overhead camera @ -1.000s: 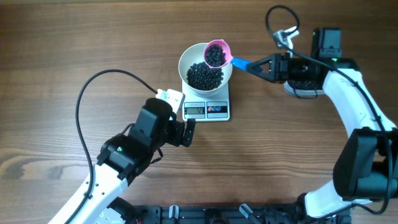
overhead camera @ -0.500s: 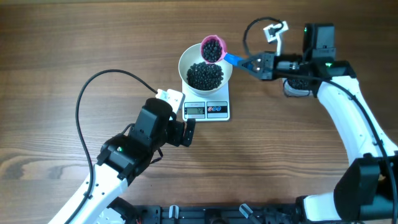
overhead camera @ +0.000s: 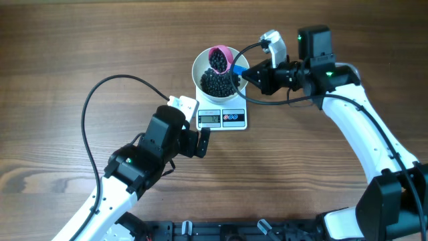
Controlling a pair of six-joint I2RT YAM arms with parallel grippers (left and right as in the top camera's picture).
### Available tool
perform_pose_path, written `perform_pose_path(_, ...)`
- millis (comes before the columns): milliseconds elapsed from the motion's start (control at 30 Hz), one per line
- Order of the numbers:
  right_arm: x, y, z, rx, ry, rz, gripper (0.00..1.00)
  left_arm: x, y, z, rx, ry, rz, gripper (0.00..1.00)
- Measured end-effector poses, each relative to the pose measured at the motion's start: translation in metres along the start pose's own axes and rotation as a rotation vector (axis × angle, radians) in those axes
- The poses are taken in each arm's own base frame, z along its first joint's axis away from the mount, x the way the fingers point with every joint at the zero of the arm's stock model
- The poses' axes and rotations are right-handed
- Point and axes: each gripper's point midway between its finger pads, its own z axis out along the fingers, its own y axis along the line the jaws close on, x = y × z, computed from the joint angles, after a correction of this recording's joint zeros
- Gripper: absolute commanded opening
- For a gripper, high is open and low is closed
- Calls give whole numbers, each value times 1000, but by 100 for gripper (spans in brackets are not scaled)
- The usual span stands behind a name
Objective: Scoop item into bowl and weigh 150g on scale
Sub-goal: 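Tilt the scoop over the bowl with the right gripper to pour beans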
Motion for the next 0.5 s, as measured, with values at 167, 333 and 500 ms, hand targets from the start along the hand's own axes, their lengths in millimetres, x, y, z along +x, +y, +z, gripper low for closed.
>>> perform_pose_path(167, 1, -8, 0, 51, 5, -41, 4, 0, 0, 0, 0, 0, 0, 100)
perform_pose_path(333, 1, -17, -1, 103, 11, -71, 4, 0, 0, 0, 0, 0, 0, 100)
perform_pose_path(500, 2, -23, -1, 138, 16, -93, 4, 0, 0, 0, 0, 0, 0, 100)
